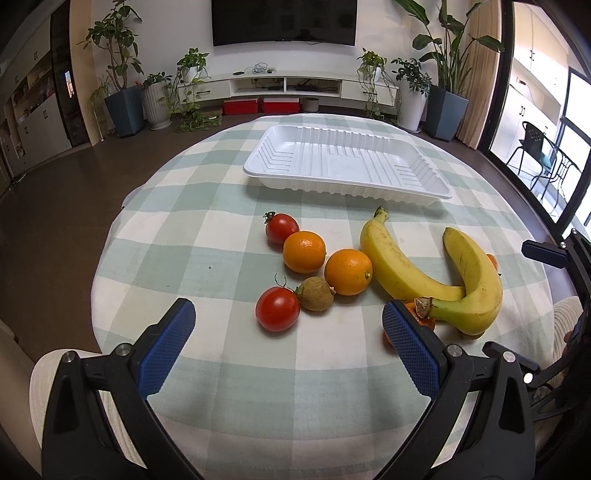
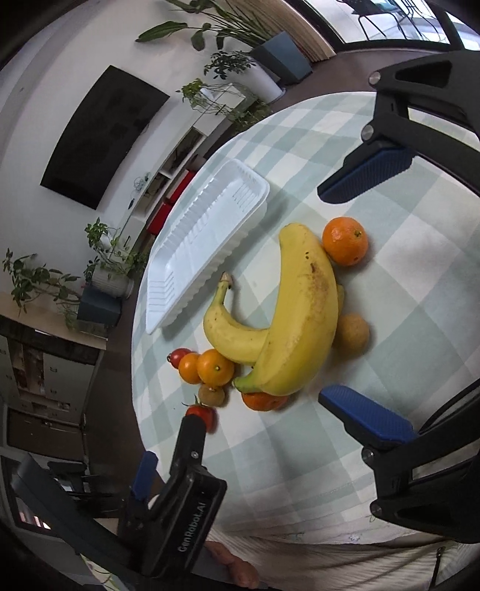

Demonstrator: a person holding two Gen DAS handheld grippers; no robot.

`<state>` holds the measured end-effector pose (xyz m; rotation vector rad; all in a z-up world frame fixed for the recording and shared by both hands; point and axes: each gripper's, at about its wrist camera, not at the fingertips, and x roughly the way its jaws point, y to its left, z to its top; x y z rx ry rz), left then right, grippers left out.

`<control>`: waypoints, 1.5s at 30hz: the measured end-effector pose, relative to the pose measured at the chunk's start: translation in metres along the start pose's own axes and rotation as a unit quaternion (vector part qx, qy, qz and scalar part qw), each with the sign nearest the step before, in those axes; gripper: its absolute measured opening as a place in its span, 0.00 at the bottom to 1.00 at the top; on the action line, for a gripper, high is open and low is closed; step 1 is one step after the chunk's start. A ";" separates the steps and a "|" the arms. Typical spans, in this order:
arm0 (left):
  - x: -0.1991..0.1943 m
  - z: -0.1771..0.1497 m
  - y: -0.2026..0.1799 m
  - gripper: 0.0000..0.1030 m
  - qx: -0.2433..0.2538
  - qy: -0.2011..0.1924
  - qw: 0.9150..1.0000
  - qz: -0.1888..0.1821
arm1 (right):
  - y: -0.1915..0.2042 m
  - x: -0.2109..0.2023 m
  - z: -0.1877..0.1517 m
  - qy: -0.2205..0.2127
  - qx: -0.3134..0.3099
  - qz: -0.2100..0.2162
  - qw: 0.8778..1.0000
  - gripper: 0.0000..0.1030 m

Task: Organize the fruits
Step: 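Move the left tool to the red tomato while the right tool approaches the bananas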

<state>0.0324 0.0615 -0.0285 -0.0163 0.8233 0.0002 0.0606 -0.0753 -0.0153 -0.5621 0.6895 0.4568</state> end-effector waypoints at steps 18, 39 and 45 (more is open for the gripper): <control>0.017 0.001 -0.002 1.00 0.018 0.009 1.000 -0.002 | -0.093 0.047 -0.058 0.013 0.533 0.334 0.777 0.94; 0.049 0.007 0.011 0.88 0.006 0.044 0.999 -0.013 | -0.090 0.073 -0.045 0.026 0.606 0.335 0.721 1.00; 0.051 0.008 0.005 0.88 0.025 0.041 0.999 -0.006 | -0.087 0.078 -0.035 0.057 0.586 0.315 0.744 1.00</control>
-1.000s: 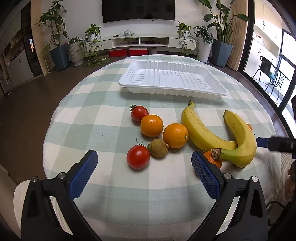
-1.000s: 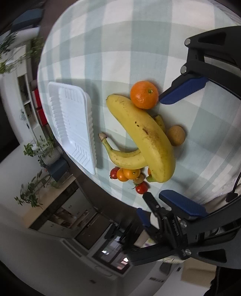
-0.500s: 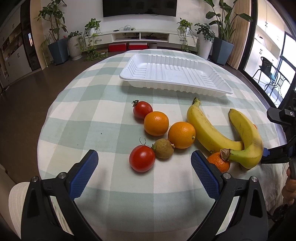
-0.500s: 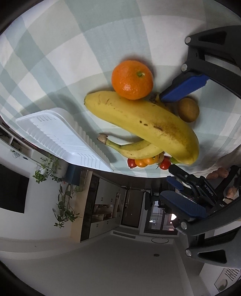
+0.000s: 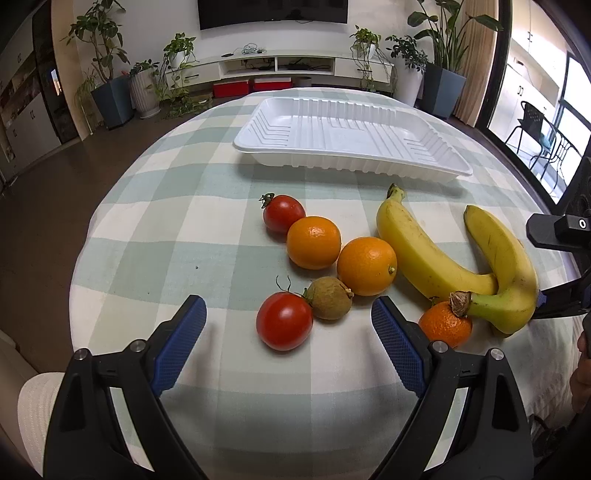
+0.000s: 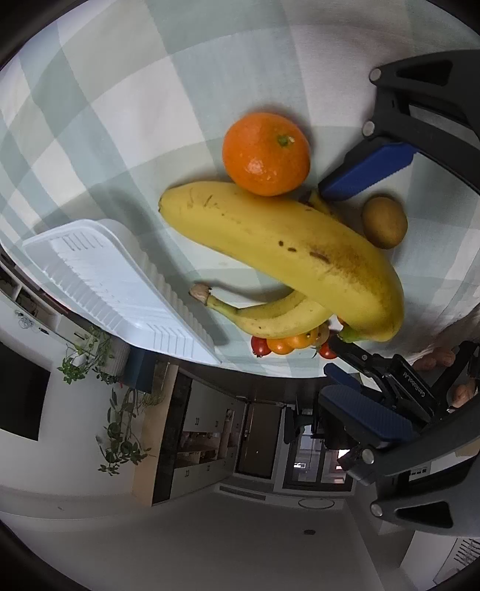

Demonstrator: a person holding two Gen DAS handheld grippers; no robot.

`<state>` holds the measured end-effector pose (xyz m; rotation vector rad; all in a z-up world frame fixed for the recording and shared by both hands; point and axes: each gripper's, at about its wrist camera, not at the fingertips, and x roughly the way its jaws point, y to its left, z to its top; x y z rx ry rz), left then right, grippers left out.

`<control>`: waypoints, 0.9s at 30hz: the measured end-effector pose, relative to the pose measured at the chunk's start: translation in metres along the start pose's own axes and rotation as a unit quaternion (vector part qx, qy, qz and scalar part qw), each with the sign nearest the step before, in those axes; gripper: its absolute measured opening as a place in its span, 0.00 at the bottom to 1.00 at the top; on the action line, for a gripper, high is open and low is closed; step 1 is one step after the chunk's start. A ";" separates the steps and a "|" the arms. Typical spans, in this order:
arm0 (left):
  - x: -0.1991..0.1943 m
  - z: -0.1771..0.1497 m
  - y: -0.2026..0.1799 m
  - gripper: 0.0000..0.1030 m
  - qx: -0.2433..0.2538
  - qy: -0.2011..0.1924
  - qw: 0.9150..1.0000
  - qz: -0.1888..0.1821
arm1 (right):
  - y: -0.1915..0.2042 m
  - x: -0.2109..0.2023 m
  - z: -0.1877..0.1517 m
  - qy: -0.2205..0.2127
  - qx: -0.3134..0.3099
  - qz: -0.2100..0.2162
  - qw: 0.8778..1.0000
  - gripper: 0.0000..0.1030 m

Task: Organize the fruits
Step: 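Move the left tool to the red tomato while the right tool approaches the bananas, then close the left gripper on the red tomato while the right gripper grips the banana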

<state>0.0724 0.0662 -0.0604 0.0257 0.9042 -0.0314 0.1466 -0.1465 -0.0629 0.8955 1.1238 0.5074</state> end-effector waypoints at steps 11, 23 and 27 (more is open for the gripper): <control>0.006 0.001 -0.004 0.87 0.025 0.001 1.000 0.008 | -0.017 -0.009 0.001 0.002 0.033 -0.010 0.999 0.67; 0.022 -0.002 0.002 0.55 0.028 0.029 0.999 -0.025 | -0.026 -0.010 -0.001 0.000 0.039 0.015 0.999 0.58; 0.018 -0.006 0.000 0.47 0.043 0.031 0.998 -0.028 | -0.025 -0.011 -0.004 -0.004 0.032 0.015 0.999 0.58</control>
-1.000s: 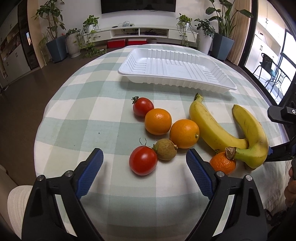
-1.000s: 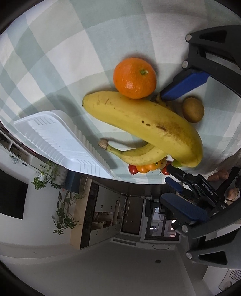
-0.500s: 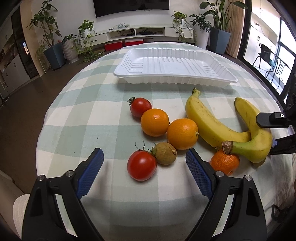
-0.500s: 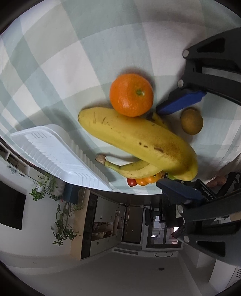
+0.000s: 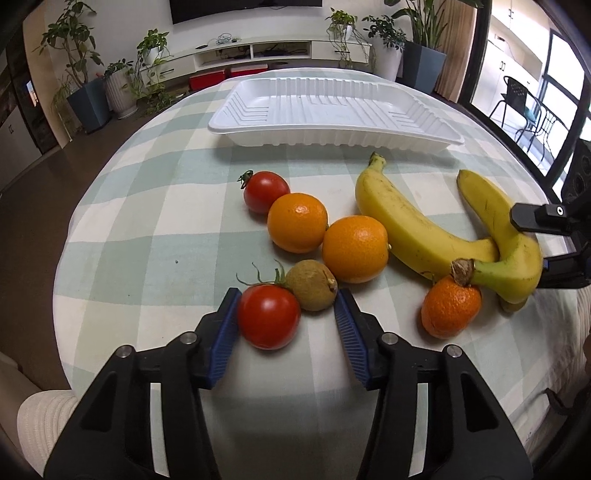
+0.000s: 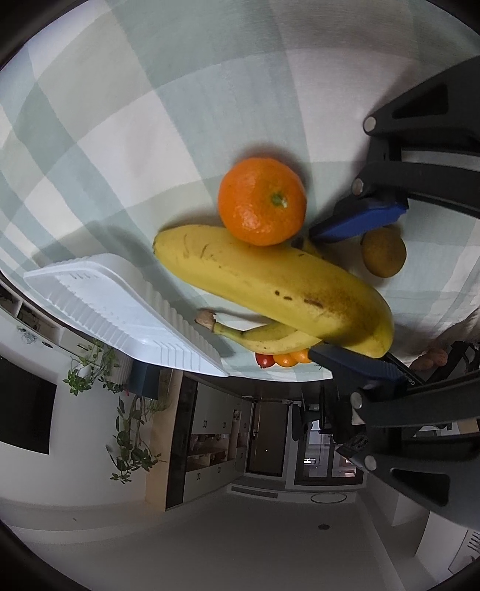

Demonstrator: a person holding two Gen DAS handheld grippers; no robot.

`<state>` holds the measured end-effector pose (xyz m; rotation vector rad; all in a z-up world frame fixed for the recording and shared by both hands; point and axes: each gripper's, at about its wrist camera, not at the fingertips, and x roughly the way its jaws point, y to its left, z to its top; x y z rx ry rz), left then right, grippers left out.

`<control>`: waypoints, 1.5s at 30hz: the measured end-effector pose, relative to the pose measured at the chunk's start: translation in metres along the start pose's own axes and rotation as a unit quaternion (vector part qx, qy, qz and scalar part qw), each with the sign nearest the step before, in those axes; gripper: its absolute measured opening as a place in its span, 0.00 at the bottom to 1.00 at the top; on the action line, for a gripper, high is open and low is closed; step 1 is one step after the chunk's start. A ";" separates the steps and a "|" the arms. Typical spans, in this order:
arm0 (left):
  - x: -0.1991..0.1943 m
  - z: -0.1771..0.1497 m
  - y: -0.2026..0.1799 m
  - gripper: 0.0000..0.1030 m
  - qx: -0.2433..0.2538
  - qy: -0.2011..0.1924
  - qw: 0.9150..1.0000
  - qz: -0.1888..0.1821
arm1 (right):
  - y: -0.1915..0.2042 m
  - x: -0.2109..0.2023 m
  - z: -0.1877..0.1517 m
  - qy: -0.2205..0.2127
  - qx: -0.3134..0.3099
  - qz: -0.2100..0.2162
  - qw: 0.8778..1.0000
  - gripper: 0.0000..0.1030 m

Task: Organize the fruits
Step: 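Close the left gripper on the red tomato while the right gripper grips the banana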

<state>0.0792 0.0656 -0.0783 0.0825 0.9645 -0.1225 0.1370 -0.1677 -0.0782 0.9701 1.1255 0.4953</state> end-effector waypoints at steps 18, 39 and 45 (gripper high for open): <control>-0.010 -0.011 0.005 0.28 0.007 0.007 1.000 -0.030 | 0.009 0.002 0.002 0.001 -0.014 -0.018 1.000 0.63; -0.020 -0.013 0.005 0.28 -0.003 0.010 0.999 -0.047 | -0.012 -0.016 -0.005 -0.017 0.007 0.074 0.997 0.39; -0.025 -0.014 0.008 0.28 -0.011 0.009 0.998 -0.060 | -0.022 -0.016 -0.010 -0.008 0.038 0.114 0.993 0.39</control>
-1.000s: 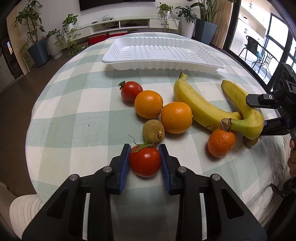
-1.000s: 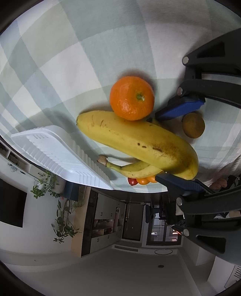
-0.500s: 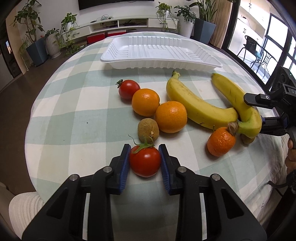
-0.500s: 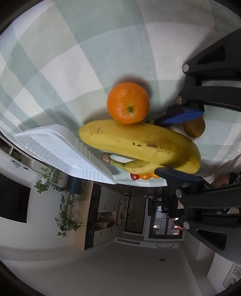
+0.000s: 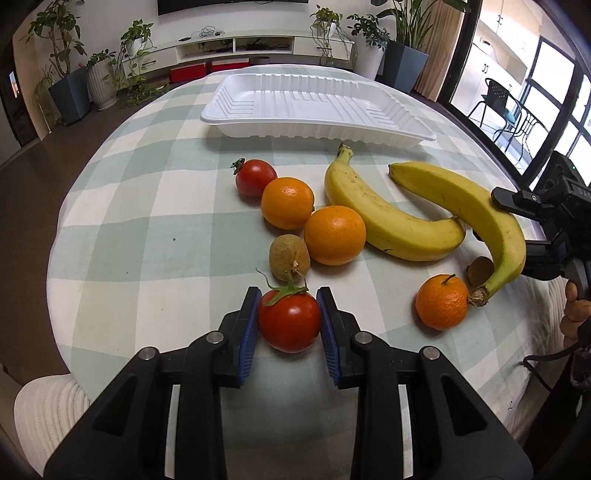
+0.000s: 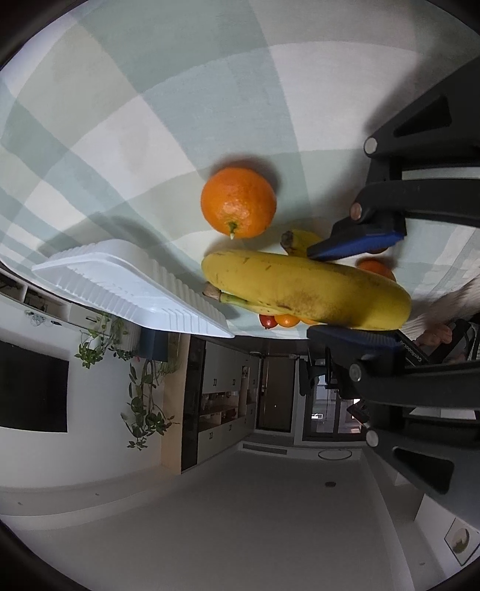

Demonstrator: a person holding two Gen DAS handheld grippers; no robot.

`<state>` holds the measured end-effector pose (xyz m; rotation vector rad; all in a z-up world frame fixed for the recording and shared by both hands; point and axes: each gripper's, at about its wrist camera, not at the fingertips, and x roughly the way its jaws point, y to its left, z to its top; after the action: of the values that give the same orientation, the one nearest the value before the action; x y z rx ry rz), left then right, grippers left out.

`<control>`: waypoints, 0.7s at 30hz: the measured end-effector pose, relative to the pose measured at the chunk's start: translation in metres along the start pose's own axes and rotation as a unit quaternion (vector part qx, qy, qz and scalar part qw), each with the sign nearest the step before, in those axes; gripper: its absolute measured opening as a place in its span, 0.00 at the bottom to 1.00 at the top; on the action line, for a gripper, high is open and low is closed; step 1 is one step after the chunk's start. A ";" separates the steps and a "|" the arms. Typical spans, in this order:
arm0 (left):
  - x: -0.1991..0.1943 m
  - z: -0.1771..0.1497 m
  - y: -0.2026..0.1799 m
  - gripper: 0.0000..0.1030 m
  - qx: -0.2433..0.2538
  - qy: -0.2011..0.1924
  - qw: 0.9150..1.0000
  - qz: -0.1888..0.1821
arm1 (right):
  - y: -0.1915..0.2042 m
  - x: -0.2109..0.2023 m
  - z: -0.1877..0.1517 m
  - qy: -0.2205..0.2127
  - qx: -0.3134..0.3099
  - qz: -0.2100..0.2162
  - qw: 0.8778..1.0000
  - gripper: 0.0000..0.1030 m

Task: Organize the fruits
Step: 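Close the left gripper on the red tomato while the right gripper grips the banana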

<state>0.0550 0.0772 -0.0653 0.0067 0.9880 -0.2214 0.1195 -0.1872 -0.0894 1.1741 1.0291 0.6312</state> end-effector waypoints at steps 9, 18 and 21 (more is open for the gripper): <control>-0.005 0.000 -0.001 0.28 0.000 -0.001 1.000 -0.002 | 0.007 0.003 -0.002 0.011 -0.005 0.000 1.000 0.38; -0.003 -0.002 -0.002 0.28 0.002 0.002 1.000 0.004 | 0.025 0.023 0.000 0.033 -0.036 -0.043 0.998 0.54; -0.002 -0.002 -0.001 0.28 0.001 0.004 1.000 0.004 | 0.024 0.023 0.000 0.032 -0.031 -0.036 0.998 0.54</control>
<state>0.0519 0.0770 -0.0646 0.0138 0.9947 -0.2146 0.1316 -0.1607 -0.0740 1.0647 1.0938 0.6425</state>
